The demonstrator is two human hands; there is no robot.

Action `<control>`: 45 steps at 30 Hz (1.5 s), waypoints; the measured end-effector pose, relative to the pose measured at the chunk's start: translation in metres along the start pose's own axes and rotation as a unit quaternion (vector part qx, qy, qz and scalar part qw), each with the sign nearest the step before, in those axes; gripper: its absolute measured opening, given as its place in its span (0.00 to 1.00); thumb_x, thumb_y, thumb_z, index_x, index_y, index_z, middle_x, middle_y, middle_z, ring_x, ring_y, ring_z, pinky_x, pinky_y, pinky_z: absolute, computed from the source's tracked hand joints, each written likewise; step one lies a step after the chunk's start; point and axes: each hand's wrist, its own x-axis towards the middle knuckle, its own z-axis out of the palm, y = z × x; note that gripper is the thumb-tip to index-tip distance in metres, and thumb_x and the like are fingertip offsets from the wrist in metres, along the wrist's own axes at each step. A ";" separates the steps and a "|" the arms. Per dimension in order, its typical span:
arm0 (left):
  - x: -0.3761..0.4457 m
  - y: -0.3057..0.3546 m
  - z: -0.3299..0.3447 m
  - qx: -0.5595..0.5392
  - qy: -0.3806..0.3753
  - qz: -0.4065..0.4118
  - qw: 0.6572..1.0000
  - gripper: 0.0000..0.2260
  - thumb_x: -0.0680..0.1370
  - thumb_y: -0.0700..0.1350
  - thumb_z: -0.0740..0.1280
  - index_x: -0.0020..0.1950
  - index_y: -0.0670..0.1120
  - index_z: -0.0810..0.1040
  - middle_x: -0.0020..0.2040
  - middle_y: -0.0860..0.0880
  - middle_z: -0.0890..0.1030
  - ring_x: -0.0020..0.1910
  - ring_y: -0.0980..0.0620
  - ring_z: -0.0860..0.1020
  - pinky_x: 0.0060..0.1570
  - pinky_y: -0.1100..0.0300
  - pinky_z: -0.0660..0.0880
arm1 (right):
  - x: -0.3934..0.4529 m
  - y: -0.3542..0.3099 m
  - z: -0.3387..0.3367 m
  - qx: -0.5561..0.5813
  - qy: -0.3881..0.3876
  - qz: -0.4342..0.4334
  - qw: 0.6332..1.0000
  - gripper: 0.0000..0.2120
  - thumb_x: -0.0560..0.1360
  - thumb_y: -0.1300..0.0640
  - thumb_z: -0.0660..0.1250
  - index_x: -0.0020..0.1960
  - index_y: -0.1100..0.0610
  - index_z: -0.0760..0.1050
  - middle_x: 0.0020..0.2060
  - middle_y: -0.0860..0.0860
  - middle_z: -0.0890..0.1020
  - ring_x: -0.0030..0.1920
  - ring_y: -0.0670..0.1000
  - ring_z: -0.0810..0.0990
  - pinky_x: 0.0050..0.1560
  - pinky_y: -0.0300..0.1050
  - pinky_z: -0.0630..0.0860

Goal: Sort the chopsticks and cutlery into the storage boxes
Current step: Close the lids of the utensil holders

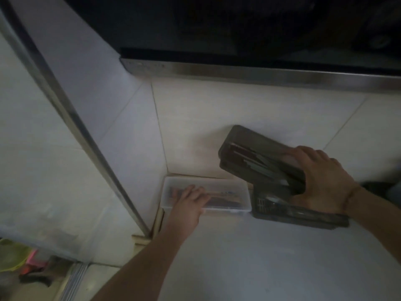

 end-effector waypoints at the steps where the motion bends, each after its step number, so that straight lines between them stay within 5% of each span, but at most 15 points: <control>1: 0.007 -0.003 0.000 0.003 0.000 0.004 1.000 0.23 0.76 0.43 0.66 0.70 0.56 0.70 0.74 0.55 0.66 0.75 0.48 0.60 0.71 0.39 0.45 | -0.002 0.003 0.000 -0.002 -0.003 0.002 1.000 0.50 0.55 0.32 0.72 0.71 0.40 0.51 0.68 0.49 0.66 0.63 0.55 0.68 0.60 0.54 0.69; 9: 0.034 -0.019 -0.003 -0.023 0.031 0.054 0.998 0.24 0.70 0.41 0.74 0.65 0.52 0.77 0.68 0.50 0.74 0.69 0.42 0.70 0.64 0.38 0.62 | 0.000 0.010 0.004 0.001 -0.030 -0.006 1.000 0.51 0.55 0.34 0.71 0.71 0.38 0.49 0.68 0.46 0.63 0.63 0.53 0.65 0.61 0.52 0.68; 15: 0.011 -0.025 -0.007 -0.047 0.084 0.077 0.992 0.22 0.71 0.45 0.73 0.64 0.48 0.77 0.68 0.46 0.73 0.69 0.41 0.69 0.69 0.41 0.62 | 0.023 -0.008 0.017 0.016 -0.045 -0.040 0.998 0.47 0.52 0.32 0.67 0.67 0.35 0.51 0.65 0.44 0.65 0.60 0.52 0.67 0.59 0.52 0.69; 18: -0.023 -0.022 -0.001 -0.120 0.194 0.030 0.973 0.12 0.77 0.49 0.65 0.60 0.49 0.77 0.61 0.49 0.74 0.63 0.46 0.71 0.66 0.55 0.66 | 0.046 -0.032 0.036 0.017 -0.056 -0.079 0.995 0.47 0.52 0.33 0.68 0.66 0.35 0.52 0.66 0.46 0.66 0.62 0.54 0.67 0.60 0.52 0.69; 24: -0.044 -0.014 -0.006 -0.258 0.275 -0.233 0.896 0.18 0.75 0.45 0.66 0.65 0.43 0.75 0.63 0.45 0.75 0.61 0.51 0.72 0.62 0.66 0.64 | 0.096 -0.090 0.076 0.036 -0.076 -0.148 0.985 0.45 0.56 0.42 0.74 0.69 0.42 0.58 0.68 0.50 0.66 0.64 0.57 0.65 0.64 0.52 0.61; 31: -0.037 -0.008 -0.017 -0.269 0.277 -0.242 0.890 0.22 0.72 0.36 0.72 0.64 0.40 0.73 0.65 0.43 0.73 0.52 0.66 0.66 0.56 0.73 0.60 | 0.107 -0.093 0.104 0.076 -0.058 -0.179 0.979 0.45 0.56 0.42 0.72 0.71 0.44 0.60 0.72 0.51 0.62 0.69 0.56 0.62 0.69 0.52 0.56; 37: -0.032 -0.003 -0.009 -0.281 0.252 -0.276 0.884 0.22 0.73 0.37 0.71 0.67 0.42 0.72 0.69 0.46 0.72 0.63 0.52 0.69 0.61 0.71 0.58 | 0.101 -0.087 0.113 -0.006 -0.040 -0.227 0.973 0.40 0.71 0.42 0.68 0.77 0.46 0.54 0.78 0.48 0.54 0.77 0.52 0.48 0.75 0.53 0.45; 41: -0.030 0.000 -0.007 -0.290 0.229 -0.306 0.877 0.22 0.75 0.41 0.69 0.68 0.46 0.71 0.68 0.48 0.73 0.66 0.48 0.70 0.63 0.62 0.63 | 0.078 -0.090 0.109 -0.022 0.045 -0.184 0.982 0.38 0.69 0.39 0.69 0.75 0.47 0.60 0.75 0.50 0.62 0.75 0.58 0.58 0.72 0.62 0.56; 45: -0.029 -0.005 -0.007 -0.306 0.204 -0.321 0.873 0.20 0.74 0.39 0.70 0.65 0.44 0.73 0.66 0.46 0.74 0.63 0.45 0.73 0.64 0.55 0.68 | 0.036 -0.080 0.136 0.106 0.181 -0.009 0.978 0.38 0.66 0.45 0.75 0.72 0.53 0.66 0.71 0.56 0.69 0.71 0.63 0.63 0.69 0.63 0.64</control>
